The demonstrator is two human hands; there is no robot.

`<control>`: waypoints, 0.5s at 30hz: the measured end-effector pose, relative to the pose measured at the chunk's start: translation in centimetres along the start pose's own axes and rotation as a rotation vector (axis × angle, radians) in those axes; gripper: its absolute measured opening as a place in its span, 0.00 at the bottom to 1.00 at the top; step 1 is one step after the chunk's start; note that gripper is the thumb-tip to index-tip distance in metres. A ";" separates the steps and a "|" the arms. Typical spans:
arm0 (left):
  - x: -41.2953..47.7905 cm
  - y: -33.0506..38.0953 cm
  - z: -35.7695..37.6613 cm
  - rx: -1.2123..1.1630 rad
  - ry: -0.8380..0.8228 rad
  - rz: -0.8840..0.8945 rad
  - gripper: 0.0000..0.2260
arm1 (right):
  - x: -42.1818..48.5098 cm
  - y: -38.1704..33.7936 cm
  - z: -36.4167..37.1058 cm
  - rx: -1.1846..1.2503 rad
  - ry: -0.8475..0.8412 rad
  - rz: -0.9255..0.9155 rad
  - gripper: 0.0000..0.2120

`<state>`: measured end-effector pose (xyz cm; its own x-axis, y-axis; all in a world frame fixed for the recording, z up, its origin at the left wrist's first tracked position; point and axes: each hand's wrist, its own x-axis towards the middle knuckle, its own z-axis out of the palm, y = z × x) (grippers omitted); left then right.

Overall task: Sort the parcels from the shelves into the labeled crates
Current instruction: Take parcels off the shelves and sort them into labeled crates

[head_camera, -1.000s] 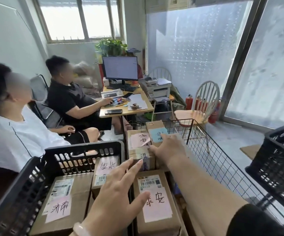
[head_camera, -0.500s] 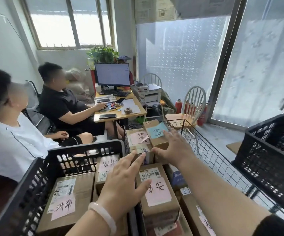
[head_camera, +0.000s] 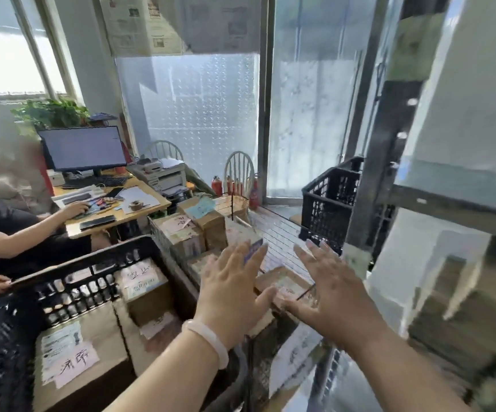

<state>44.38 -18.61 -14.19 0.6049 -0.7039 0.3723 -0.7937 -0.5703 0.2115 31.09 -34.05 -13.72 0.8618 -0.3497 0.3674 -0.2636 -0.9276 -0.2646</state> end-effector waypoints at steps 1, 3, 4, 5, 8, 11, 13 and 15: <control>-0.7 1.3 0.2 -0.021 -0.004 0.043 0.34 | -2.2 0.1 -0.9 -0.009 0.028 0.038 0.43; -2.0 4.4 0.8 -0.076 -0.022 0.127 0.35 | -6.6 0.6 -2.8 -0.056 0.055 0.119 0.44; -2.7 6.1 1.0 -0.093 -0.028 0.173 0.35 | -8.8 0.9 -3.7 -0.085 0.057 0.163 0.45; -3.3 7.9 1.2 -0.109 -0.029 0.222 0.35 | -11.0 1.3 -4.8 -0.112 0.057 0.210 0.47; -5.5 13.5 1.6 -0.165 -0.038 0.372 0.36 | -17.3 2.5 -8.4 -0.182 0.113 0.357 0.49; -7.6 18.9 1.8 -0.197 -0.051 0.520 0.36 | -23.3 3.6 -11.5 -0.245 0.175 0.496 0.46; -8.7 22.4 1.6 -0.228 -0.054 0.602 0.36 | -27.0 4.4 -13.0 -0.295 0.189 0.568 0.44; -9.9 25.7 1.5 -0.251 -0.056 0.675 0.36 | -30.3 5.1 -14.4 -0.338 0.201 0.638 0.44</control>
<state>18.11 -26.93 -13.79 -0.0251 -0.8930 0.4494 -0.9821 0.1060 0.1557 -2.66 -30.10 -13.35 0.4095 -0.8207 0.3985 -0.8325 -0.5148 -0.2049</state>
